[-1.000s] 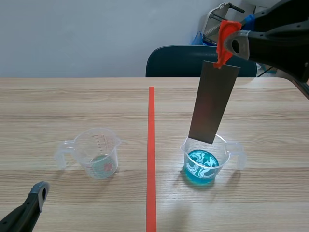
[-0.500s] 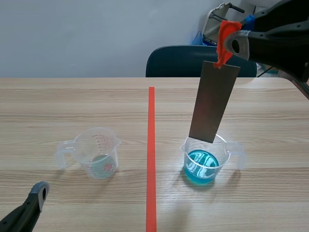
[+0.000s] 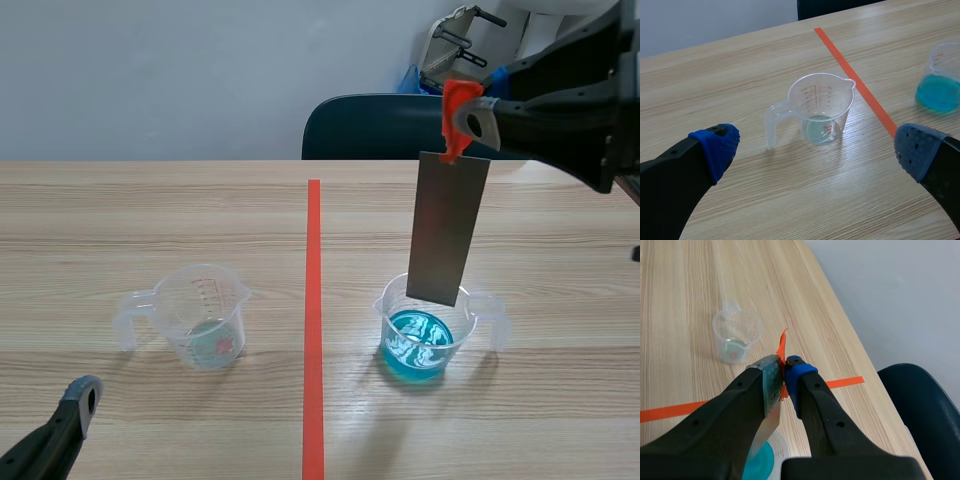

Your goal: Do the redox reaction experiment

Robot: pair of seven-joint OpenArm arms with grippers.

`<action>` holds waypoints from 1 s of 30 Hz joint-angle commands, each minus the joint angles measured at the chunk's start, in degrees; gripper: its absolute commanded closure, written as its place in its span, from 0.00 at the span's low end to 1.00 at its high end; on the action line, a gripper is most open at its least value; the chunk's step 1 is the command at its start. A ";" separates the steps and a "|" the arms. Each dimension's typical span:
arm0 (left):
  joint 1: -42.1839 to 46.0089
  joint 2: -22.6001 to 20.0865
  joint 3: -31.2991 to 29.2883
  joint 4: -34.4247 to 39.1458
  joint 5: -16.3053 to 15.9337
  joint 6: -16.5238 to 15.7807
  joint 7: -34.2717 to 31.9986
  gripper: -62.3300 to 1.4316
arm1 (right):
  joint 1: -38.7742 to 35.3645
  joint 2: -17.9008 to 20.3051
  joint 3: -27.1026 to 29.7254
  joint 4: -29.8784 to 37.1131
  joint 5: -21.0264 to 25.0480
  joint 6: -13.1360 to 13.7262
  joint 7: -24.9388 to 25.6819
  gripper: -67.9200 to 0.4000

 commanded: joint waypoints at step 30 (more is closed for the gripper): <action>-0.15 0.28 0.26 1.11 -0.33 0.00 -1.14 0.00 | 24.83 -33.83 -20.65 0.31 -5.03 0.35 -23.17 0.98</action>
